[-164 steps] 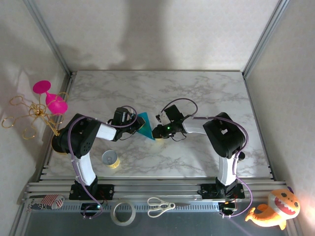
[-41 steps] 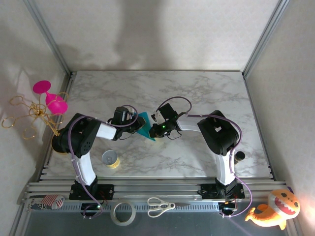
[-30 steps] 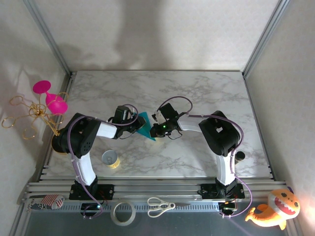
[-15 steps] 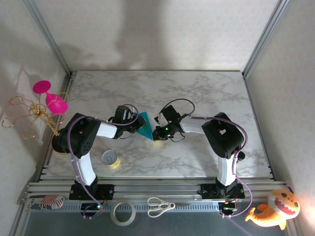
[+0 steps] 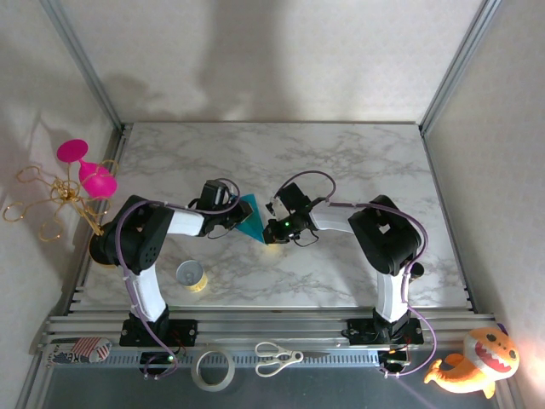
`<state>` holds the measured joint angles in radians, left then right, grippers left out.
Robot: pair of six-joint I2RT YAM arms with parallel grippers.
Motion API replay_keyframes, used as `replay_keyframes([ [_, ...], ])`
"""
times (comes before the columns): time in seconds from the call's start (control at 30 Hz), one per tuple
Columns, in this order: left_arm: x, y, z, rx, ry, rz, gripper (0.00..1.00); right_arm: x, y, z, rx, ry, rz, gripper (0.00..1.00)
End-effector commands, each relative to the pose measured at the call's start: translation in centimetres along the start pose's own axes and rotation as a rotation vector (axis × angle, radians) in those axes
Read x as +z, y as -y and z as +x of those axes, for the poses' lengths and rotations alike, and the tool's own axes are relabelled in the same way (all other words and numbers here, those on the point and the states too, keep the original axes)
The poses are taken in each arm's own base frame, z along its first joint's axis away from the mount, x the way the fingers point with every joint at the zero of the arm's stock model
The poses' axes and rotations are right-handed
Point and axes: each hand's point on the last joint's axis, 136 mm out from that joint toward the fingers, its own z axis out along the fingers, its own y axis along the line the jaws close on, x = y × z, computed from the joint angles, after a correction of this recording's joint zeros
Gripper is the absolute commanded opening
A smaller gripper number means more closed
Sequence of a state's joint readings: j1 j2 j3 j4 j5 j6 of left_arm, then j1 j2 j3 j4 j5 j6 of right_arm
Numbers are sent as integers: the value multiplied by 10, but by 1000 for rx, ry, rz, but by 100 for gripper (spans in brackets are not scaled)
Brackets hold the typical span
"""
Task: Fold a paper plane with a square sheet of paper (pick it up from the middle)
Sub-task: Fourth fold the wing at the center of the table.
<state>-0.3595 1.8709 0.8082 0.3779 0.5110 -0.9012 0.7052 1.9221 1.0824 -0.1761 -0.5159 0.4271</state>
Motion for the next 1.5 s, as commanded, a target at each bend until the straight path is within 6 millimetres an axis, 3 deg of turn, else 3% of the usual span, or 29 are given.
replay_keyframes([
  [0.0, 1, -77, 16, -67, -15, -308, 14, -20, -23, -12, -52, 61, -29, 10],
  [0.13, 0, -83, 18, -84, -12, -361, 14, -25, -32, -24, -73, 103, -45, 10],
  [0.5, 1, -92, 22, -90, -13, -447, 14, -3, -22, -30, -54, 76, 4, 9],
  [0.83, 2, -100, 27, -85, -22, -488, 14, 7, 3, -12, -15, 32, 80, 9],
  [1.47, 1, -112, 31, -79, -33, -538, 14, 12, 24, 7, 15, -11, 143, 8],
])
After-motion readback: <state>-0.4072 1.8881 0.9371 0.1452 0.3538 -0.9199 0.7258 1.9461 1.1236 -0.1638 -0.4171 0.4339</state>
